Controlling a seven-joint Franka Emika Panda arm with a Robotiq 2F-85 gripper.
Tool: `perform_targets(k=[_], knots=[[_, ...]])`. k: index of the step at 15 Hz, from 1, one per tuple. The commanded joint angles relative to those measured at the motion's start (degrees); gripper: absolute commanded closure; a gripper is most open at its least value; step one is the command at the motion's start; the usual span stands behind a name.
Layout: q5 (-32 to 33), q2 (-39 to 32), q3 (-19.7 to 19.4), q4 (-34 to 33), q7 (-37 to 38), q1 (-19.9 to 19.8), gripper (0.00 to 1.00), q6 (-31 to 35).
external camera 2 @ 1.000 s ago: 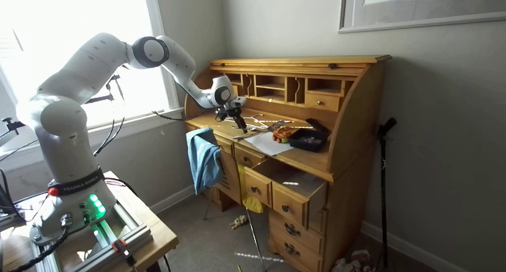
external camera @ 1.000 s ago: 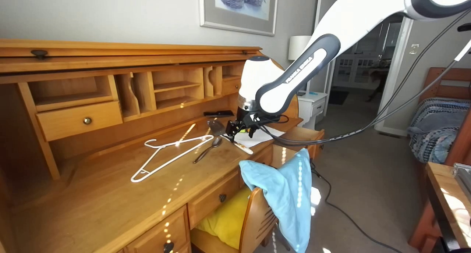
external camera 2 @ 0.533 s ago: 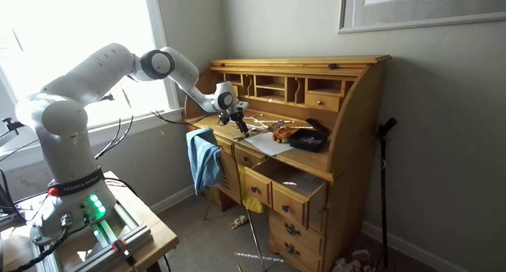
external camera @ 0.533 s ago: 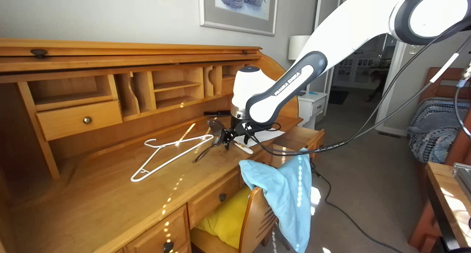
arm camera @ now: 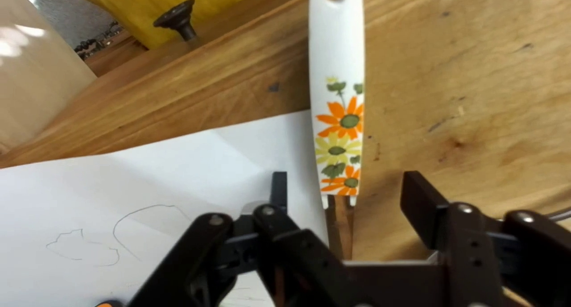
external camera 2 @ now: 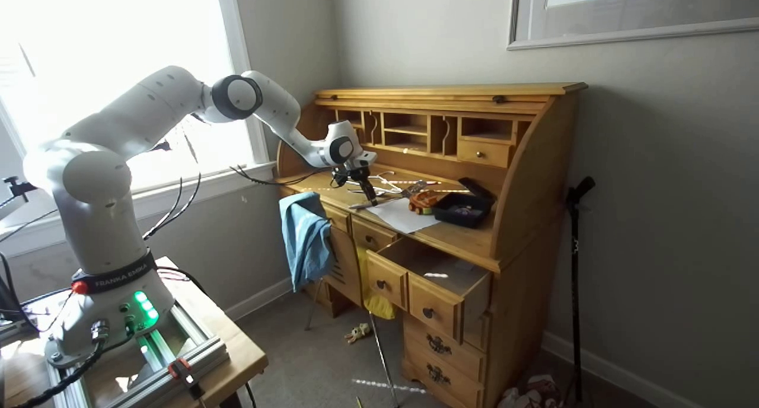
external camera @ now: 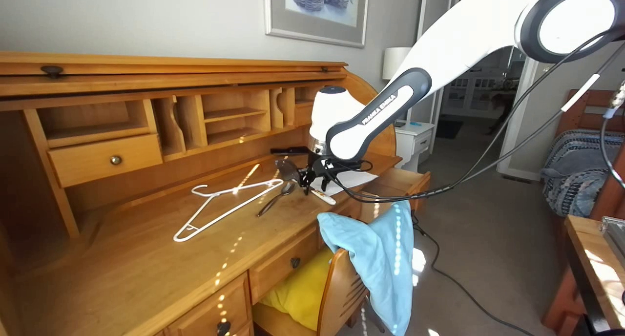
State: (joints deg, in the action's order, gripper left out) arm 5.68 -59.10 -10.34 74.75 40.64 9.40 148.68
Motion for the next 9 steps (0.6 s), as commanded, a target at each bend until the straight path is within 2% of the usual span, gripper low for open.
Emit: perform_targets(k=[1, 6, 9], knots=[[-1.7, -0.4, -0.7, -0.7, 0.6, 0.6, 0.62, -1.0], [-1.5, -0.3, -1.0, -0.5, 1.1, 0.8, 0.99, -1.2], [-1.1, 2.2, -2.6, 1.4, 3.1, 1.9, 0.94, -2.3]])
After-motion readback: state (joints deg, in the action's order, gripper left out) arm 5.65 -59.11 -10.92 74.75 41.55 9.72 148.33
